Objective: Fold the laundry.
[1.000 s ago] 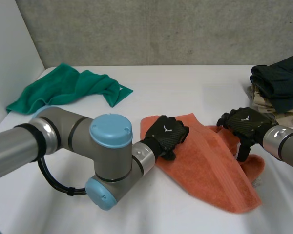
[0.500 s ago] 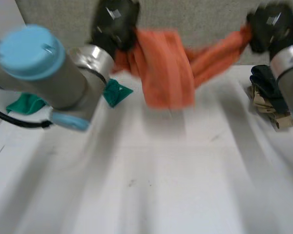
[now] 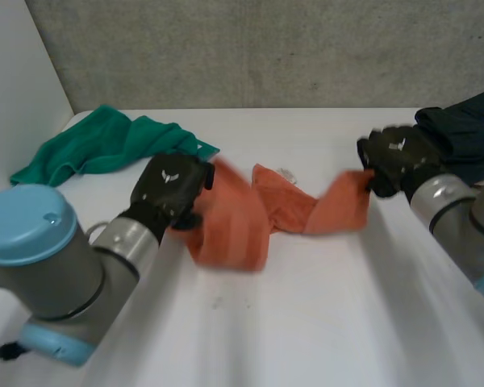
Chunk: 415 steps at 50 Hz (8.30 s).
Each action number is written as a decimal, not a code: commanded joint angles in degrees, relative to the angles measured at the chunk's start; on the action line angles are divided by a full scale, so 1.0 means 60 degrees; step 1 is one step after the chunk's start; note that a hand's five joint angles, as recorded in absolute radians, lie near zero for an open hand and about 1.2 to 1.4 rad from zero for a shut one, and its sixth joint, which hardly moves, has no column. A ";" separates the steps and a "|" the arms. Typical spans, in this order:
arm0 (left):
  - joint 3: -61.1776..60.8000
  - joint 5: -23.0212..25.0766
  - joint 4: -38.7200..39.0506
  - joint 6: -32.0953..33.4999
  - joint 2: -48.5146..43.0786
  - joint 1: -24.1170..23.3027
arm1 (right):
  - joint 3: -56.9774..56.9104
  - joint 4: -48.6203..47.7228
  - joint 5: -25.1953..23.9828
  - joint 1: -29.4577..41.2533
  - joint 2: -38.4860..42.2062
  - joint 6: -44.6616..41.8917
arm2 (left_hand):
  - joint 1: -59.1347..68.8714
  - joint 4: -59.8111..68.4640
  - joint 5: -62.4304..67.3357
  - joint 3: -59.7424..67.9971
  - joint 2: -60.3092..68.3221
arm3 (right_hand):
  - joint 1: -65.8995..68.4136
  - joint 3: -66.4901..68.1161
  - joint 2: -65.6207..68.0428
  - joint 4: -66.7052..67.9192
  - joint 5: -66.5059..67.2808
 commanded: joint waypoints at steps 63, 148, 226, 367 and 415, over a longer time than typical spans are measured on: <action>0.4830 0.0137 -0.2783 0.2702 -0.1636 -0.0100 | -0.0244 0.2422 -0.0951 -0.0466 -0.1859 -0.1740 | 0.7002 0.6544 0.6463 0.6578 0.6633 | 0.3844 0.2030 0.2098 0.2000 0.2235; 0.1384 0.1250 0.1538 0.4181 0.2527 0.0429 | -0.0481 0.1385 -0.0175 0.0030 0.0133 0.3794 | 0.7002 0.6544 0.6463 0.6578 0.6633 | -0.7305 -0.9118 -0.9050 -0.9148 -0.8913; 0.3022 0.1441 -0.1553 0.5352 -0.1396 0.1424 | -0.4285 0.3707 0.0615 -0.0028 0.1436 -0.3074 | 0.7002 0.6544 0.6463 0.6578 0.6633 | 0.3844 0.2030 0.2098 0.2000 0.2235; 0.2071 -0.0844 -0.4513 0.0270 -0.0355 0.1219 | -0.4875 0.4744 -0.0248 0.0118 0.3092 -0.6795 | 0.7002 0.6544 0.6463 0.6578 0.6633 | -0.2154 -0.3968 -0.3900 -0.3997 -0.3763; 0.2938 -0.0830 -0.3984 0.0255 -0.1061 0.1351 | 0.3255 -0.0122 -0.0160 -0.0233 -0.0571 -0.1433 | 0.7002 0.6544 0.6463 0.6578 0.6633 | -0.3464 -0.5277 -0.5210 -0.5307 -0.5073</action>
